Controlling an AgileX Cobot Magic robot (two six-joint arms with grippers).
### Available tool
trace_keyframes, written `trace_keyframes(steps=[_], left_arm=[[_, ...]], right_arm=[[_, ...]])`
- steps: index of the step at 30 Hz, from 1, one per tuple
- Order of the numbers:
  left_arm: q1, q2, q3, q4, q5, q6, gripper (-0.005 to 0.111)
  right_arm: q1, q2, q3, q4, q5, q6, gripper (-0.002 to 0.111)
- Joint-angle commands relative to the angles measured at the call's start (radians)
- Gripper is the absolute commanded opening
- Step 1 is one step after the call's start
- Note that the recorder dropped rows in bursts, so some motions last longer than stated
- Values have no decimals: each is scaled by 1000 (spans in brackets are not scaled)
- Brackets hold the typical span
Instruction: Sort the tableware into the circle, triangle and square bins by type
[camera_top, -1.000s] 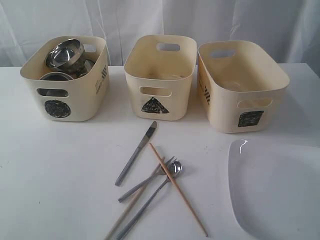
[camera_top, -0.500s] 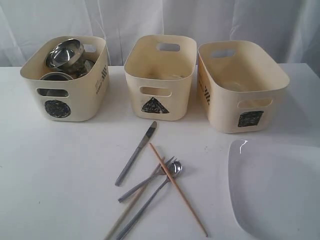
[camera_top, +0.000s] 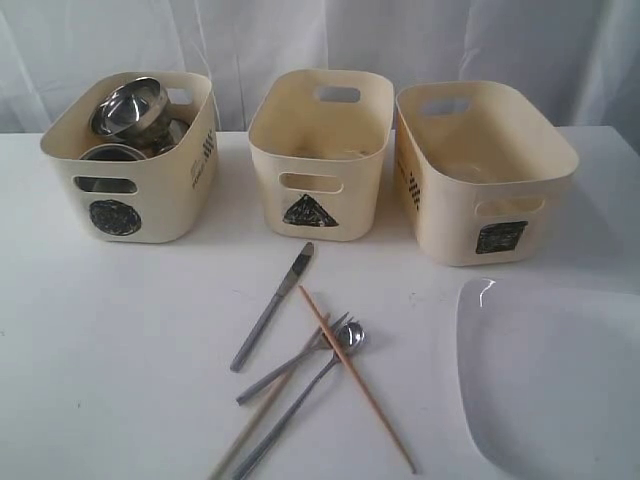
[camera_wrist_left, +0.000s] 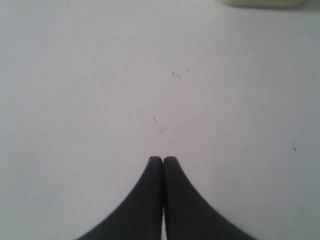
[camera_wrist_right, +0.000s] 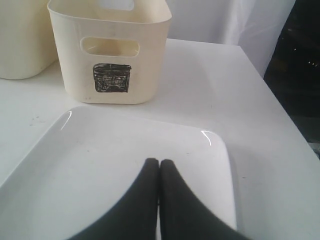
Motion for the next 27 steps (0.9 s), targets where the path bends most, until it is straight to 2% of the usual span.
trace_keyframes(steps=[1,7,12,18,27], left_arm=[[3,-82,6,-5,-31,70,0],[5,-82,6,-185,-25,57,0],[12,-82,6,-186,-25,107,0],[12,-82,6,-186,-37,279,0],[12,-82,6,-186,-39,282,0]], right_arm=[[-6,0,-1,-5,-8,-1,0],[-6,0,-1,-1,-11,-1,0],[-6,0,-1,-2,-14,-1,0],[-6,0,-1,-2,-14,-1,0],[-6,0,-1,-2,-14,-1,0]])
